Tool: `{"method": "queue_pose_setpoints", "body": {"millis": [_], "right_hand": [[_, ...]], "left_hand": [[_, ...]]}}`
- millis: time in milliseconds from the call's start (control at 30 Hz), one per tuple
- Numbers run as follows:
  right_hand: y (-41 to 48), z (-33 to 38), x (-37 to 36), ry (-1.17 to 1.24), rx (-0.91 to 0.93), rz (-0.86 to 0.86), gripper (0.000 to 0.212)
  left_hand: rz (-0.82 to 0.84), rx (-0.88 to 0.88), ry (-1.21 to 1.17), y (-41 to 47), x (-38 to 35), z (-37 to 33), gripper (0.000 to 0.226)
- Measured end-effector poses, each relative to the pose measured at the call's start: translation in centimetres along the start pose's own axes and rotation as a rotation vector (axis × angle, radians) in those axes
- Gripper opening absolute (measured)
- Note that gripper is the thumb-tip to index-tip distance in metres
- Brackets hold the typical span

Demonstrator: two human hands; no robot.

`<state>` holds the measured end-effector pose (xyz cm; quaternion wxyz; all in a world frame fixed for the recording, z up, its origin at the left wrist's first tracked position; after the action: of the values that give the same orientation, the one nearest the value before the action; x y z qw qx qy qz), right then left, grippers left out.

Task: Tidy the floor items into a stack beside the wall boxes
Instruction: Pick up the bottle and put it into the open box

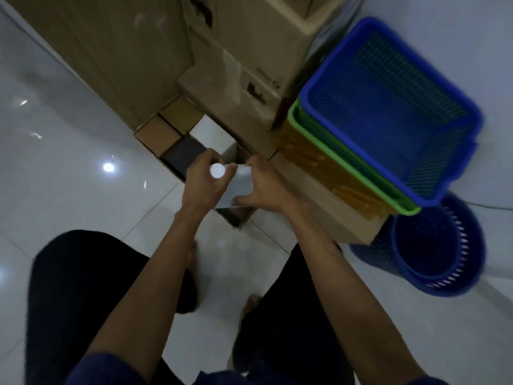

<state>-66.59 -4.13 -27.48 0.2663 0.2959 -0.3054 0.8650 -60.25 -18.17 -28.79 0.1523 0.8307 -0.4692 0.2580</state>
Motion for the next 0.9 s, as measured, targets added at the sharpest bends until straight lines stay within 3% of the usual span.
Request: {"method": "queue_pose_setpoints", "body": {"millis": [133,267,533,767,900], "right_hand": [[5.6,-5.0,-5.1,-0.152,0.003,-0.008,0.093],[9.2,-8.3,-10.1,-0.281,-0.093,-0.035,0.101],[13.6,-9.1,-14.1,-0.209,0.021,-0.022,0.049],[15.4,-9.8,-17.0,-0.158,0.003,0.029,0.047],[15.7,-9.7,-17.7,-0.101,0.000,0.061,0.034]], "left_hand": [[-0.082,0.021,-0.032,1.1,-4.6,7.1,0.033],[-0.054,0.094,0.031,0.8,-7.8,12.6,0.043],[0.100,0.226,0.277,1.1,-8.4,16.0,0.044],[0.136,0.269,0.448,-0.1,-8.5,17.1,0.034],[0.132,0.282,0.472,-0.3,-8.0,17.6,0.031]]}}
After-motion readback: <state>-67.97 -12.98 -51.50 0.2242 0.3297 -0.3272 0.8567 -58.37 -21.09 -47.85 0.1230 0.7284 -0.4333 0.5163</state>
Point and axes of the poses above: each hand's wrist, its own y-axis towards the middle knuckle, its own x-axis out of the back of the hand, z = x × y, the point moved 8 cm from there along y, towards the middle knuckle, and after that the axes turned 1 degree about -z, right-handed, at the moved point
